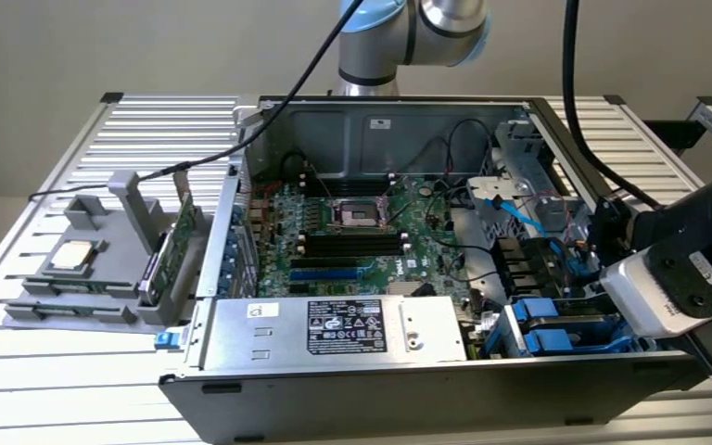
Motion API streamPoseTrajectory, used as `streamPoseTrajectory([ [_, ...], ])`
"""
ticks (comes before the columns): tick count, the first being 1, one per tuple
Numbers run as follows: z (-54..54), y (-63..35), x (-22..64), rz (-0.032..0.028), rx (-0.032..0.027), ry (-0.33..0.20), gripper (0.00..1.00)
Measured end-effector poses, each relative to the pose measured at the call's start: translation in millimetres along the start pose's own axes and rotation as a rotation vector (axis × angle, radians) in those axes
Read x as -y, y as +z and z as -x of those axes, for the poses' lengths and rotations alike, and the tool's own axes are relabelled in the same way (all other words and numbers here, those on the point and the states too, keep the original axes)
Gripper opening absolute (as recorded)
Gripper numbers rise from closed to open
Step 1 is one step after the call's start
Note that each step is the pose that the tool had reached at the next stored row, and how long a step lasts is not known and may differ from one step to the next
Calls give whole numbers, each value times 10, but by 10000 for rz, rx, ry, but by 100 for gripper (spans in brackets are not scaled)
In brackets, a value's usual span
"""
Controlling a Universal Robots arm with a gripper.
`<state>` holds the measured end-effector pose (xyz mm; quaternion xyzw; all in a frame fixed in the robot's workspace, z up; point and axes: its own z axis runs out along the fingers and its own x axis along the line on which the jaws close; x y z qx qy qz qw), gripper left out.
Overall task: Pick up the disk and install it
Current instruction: 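Insert the second disk wire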
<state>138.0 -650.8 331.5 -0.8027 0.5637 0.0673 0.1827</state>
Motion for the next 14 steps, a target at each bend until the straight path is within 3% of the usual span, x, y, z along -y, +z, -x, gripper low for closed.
streamPoseTrajectory([
  [2, -1, 1, -1, -4, 8, 1, 37],
  [3, -3, 0, -3, -26, 61, 6, 37],
  [4, -6, -1, -5, -73, 178, 21, 37],
  [10, -103, -25, -40, -118, 294, 35, 37],
  [12, -114, -15, -45, -149, 375, 43, 37],
  [14, -121, 2, -50, -196, 497, 56, 37],
])
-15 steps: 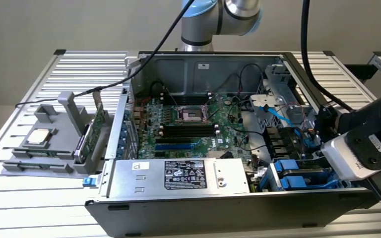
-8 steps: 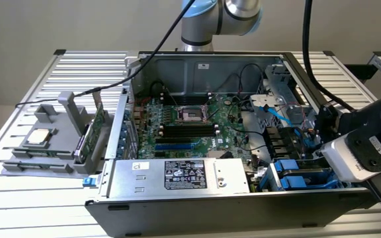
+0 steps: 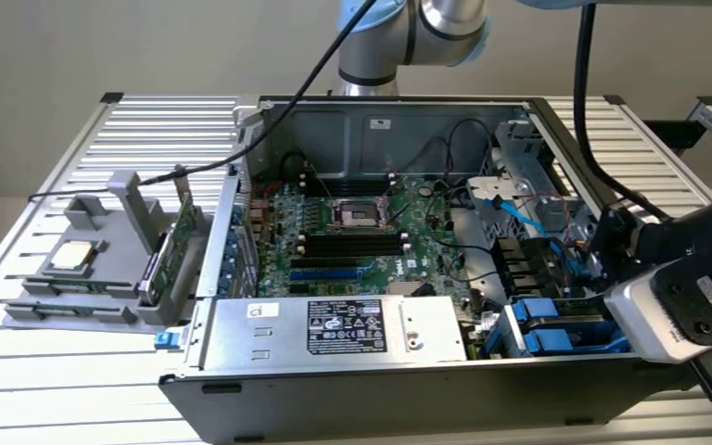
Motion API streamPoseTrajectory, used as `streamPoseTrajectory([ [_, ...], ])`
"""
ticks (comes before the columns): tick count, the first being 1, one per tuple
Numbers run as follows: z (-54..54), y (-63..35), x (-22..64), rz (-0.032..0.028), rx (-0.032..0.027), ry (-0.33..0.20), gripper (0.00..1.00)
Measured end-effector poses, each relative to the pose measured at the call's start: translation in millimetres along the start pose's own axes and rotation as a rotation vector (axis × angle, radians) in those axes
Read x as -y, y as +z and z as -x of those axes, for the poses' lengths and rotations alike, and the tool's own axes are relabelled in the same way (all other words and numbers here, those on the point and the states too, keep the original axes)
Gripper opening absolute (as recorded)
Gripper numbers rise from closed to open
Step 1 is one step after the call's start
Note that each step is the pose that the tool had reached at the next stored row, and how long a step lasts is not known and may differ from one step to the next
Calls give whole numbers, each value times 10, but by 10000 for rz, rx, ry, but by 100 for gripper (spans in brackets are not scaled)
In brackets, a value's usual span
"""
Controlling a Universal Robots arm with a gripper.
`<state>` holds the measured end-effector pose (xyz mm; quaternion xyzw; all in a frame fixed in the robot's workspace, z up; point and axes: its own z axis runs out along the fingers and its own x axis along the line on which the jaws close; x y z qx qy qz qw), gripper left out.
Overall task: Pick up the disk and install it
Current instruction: 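Insert the second disk wire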
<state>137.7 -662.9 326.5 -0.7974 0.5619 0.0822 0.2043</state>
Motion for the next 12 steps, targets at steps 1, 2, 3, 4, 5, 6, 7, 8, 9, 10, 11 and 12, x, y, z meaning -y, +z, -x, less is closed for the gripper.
streamPoseTrajectory([
  [1, -3, 8, -2, -23, 60, 6, 37],
  [2, -7, 16, -5, -45, 116, 12, 37],
  [3, -10, 24, -7, -64, 166, 17, 37],
  [4, -14, 33, -9, -86, 213, 20, 37],
  [5, -18, 41, -11, -115, 269, 23, 37],
  [6, -21, 47, -13, -142, 323, 26, 37],
  [7, -23, 51, -15, -167, 376, 30, 37],
  [8, -25, 54, -15, -192, 425, 32, 37],
  [9, -25, 55, -16, -216, 477, 36, 37],
  [10, -25, 55, -16, -241, 530, 40, 37],
  [11, -26, 56, -16, -268, 583, 43, 37],
  [12, -27, 57, -17, -294, 631, 45, 37],
])
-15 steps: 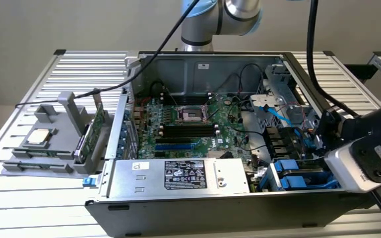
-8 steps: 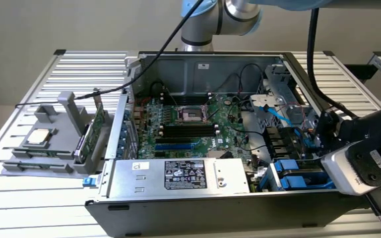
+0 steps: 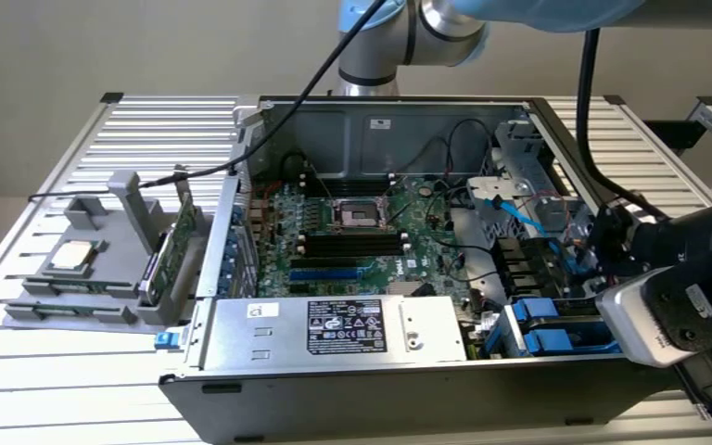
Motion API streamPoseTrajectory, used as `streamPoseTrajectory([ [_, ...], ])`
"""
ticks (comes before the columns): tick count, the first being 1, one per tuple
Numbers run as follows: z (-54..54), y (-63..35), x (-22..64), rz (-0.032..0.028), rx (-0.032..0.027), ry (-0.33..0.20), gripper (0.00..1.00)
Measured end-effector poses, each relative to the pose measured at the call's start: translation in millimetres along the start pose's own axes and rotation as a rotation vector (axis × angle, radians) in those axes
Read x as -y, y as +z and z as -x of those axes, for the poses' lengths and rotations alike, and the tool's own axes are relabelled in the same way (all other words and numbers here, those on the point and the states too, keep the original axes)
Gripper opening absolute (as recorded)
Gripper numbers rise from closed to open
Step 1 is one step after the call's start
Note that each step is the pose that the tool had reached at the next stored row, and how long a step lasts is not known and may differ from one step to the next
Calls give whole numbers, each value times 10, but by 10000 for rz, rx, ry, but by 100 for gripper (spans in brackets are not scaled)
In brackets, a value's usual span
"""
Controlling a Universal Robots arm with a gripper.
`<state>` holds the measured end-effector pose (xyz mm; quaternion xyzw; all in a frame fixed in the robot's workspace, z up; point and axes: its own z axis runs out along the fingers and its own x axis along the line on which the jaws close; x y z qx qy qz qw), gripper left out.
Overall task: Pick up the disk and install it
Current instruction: 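Insert the second disk wire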
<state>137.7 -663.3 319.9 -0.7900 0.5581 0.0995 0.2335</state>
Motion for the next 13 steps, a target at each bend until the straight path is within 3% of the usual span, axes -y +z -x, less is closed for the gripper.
streamPoseTrajectory([
  [3, -10, -3, -3, -59, 121, 7, 37],
  [7, -18, -5, -7, -107, 216, 13, 37],
  [13, -21, -6, -7, -144, 227, -3, 37],
])
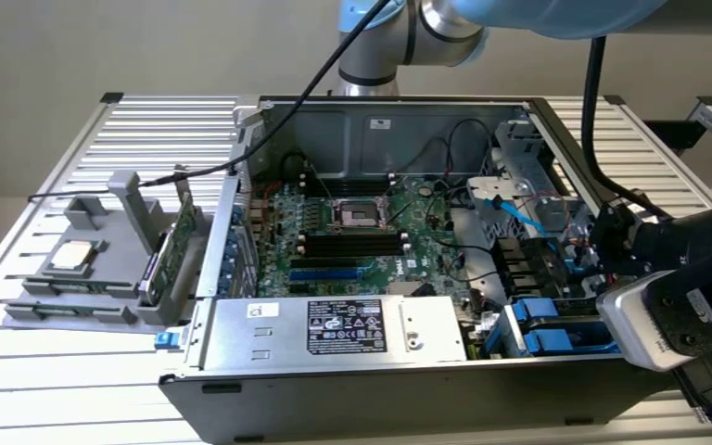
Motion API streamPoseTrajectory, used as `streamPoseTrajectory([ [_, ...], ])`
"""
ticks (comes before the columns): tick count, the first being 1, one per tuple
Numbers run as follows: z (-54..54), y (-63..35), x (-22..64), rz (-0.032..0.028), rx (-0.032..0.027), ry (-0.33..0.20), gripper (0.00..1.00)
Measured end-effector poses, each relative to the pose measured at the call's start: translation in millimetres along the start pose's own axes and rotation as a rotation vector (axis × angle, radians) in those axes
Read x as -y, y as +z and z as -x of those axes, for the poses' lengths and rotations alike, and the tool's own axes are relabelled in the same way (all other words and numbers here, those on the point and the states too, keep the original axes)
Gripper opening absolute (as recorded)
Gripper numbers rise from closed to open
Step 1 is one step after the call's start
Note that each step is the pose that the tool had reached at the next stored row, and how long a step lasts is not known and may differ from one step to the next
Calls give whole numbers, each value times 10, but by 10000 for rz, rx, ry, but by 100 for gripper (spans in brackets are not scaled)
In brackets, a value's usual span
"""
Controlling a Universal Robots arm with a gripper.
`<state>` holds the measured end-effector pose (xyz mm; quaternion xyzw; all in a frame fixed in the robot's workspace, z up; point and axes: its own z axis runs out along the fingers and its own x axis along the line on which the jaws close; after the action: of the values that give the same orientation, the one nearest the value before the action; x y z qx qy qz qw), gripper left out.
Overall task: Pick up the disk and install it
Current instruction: 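Insert the second disk wire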
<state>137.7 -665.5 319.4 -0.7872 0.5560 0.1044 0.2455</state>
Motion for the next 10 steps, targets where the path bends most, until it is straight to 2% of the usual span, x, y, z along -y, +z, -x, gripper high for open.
streamPoseTrajectory([
  [3, -1, 2, -1, -23, -10, -15, 37],
  [5, -1, 2, -1, -31, -36, -28, 37],
  [7, 0, 1, 0, -27, -81, -45, 37],
  [10, 0, 1, 0, 6, -192, -85, 37],
])
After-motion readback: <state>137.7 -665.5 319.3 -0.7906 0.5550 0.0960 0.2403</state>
